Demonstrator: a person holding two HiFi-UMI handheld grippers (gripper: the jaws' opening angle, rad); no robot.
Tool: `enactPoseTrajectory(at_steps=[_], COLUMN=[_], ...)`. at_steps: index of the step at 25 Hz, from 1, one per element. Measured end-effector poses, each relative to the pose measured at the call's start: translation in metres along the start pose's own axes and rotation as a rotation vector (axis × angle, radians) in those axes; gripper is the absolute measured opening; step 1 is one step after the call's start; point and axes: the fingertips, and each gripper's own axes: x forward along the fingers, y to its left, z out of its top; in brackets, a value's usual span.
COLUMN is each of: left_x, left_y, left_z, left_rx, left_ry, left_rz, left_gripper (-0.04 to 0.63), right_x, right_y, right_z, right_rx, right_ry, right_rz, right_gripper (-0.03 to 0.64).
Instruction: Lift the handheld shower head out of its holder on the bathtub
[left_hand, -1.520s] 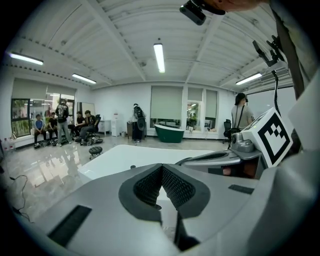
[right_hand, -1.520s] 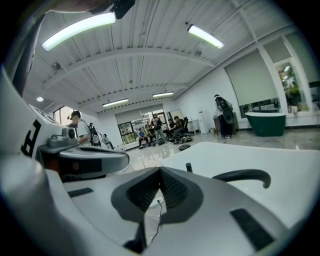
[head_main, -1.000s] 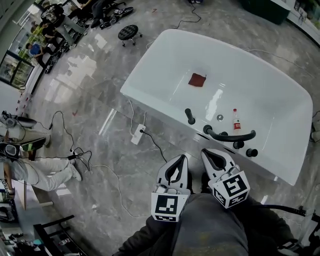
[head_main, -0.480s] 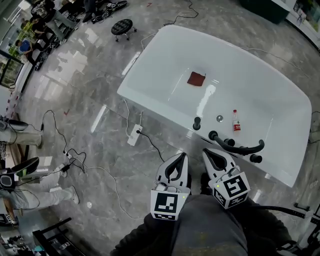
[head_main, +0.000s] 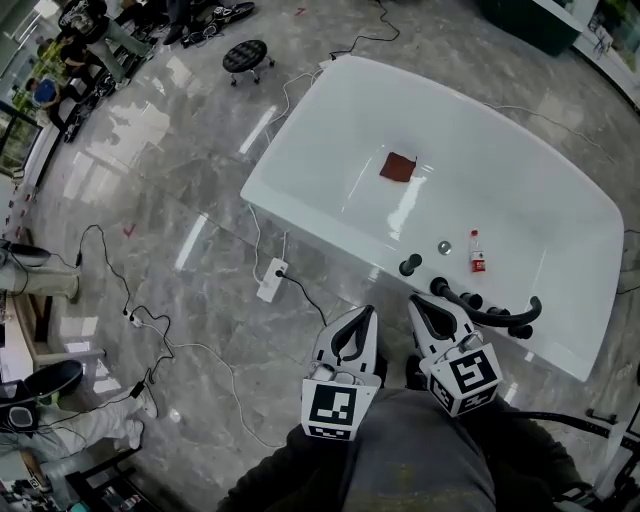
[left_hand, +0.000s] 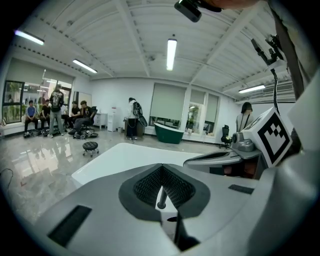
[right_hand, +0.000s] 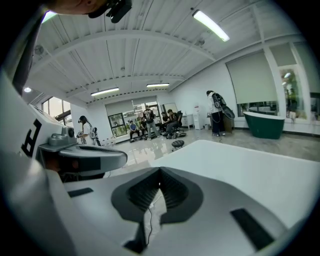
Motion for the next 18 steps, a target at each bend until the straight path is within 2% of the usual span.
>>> enactPoseTrajectory(at_steps=[7,13,18], left_x=[0.011,0.037,0.061], left_y=[0.030,0.028,0.025], left_z=[-0.002,-0.017,0.006], left_rx=[0.007,-0.016,0.019], left_ry=[0.007,0.062,0.067], left_rz=[-0.021,-0.058,-0.078], left_gripper=[0.003,0.003,0.003], right_x=[0.019,0.025,0.042], right_y=[0.005,-0.016,-0.034], right_z=[0.001,-0.014,0.008], right_rx=[0.014,0.051,0.065], right_ry=[0.005,0.050,0.027], right_rz=[-0.033,-0.065,-0.052], right_gripper=[0.005,0.005,0.004])
